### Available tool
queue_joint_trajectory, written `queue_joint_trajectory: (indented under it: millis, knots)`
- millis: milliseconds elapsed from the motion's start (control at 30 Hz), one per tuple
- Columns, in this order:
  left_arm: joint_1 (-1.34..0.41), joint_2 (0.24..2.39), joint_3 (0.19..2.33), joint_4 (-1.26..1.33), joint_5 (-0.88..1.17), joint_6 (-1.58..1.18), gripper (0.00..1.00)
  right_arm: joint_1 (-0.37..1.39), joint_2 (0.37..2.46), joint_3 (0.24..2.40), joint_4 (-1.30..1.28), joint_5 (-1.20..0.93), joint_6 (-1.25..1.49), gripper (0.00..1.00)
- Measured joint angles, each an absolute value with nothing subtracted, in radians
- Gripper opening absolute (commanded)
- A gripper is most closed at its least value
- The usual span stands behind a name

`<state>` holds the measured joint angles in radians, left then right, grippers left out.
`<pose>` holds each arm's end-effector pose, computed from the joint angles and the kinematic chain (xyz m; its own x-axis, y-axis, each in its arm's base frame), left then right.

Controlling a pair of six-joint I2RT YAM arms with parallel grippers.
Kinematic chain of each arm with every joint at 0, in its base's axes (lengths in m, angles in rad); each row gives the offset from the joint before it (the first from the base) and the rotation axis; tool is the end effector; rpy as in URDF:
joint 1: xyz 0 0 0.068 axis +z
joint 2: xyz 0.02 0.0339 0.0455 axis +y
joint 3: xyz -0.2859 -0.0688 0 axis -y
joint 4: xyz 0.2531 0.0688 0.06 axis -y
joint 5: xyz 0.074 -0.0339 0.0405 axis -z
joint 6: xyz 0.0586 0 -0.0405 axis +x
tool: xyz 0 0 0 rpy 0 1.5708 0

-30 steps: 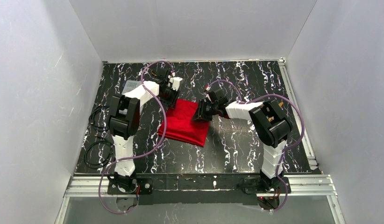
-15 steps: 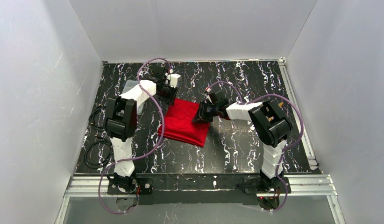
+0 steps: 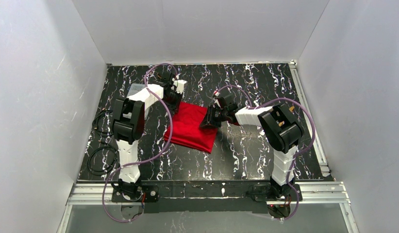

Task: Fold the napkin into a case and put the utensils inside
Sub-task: Fold the top corner of the square-folded napkin at the center of the board.

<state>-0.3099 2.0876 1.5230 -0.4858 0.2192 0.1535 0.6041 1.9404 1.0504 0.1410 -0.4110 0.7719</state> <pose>0.4460 -0.1562 0.1635 -0.7553 0.3986 -0.5202 0.5223 0.8456 -0.1104 0.3346 0.2594 0.1342 -0.9327 0.1332 -0.3351 -0.1548 0.6913 0.7058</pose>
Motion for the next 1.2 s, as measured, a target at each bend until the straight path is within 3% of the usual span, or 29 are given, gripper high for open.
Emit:
queue_joint_trajectory:
  millis: [533,967,1200]
  knots:
    - [-0.352,2.008,1.420,-0.409,0.150,0.183,0.00,0.603,1.949,1.050,0.151,-0.429,0.783,0.30]
    - [-0.408,1.808,1.288,-0.326,0.158,0.217,0.00,0.603,1.959,1.051,0.168,-0.446,0.791,0.30]
    - [-0.478,1.734,1.216,-0.322,0.187,0.302,0.00,0.603,1.967,1.051,0.202,-0.477,0.829,0.48]
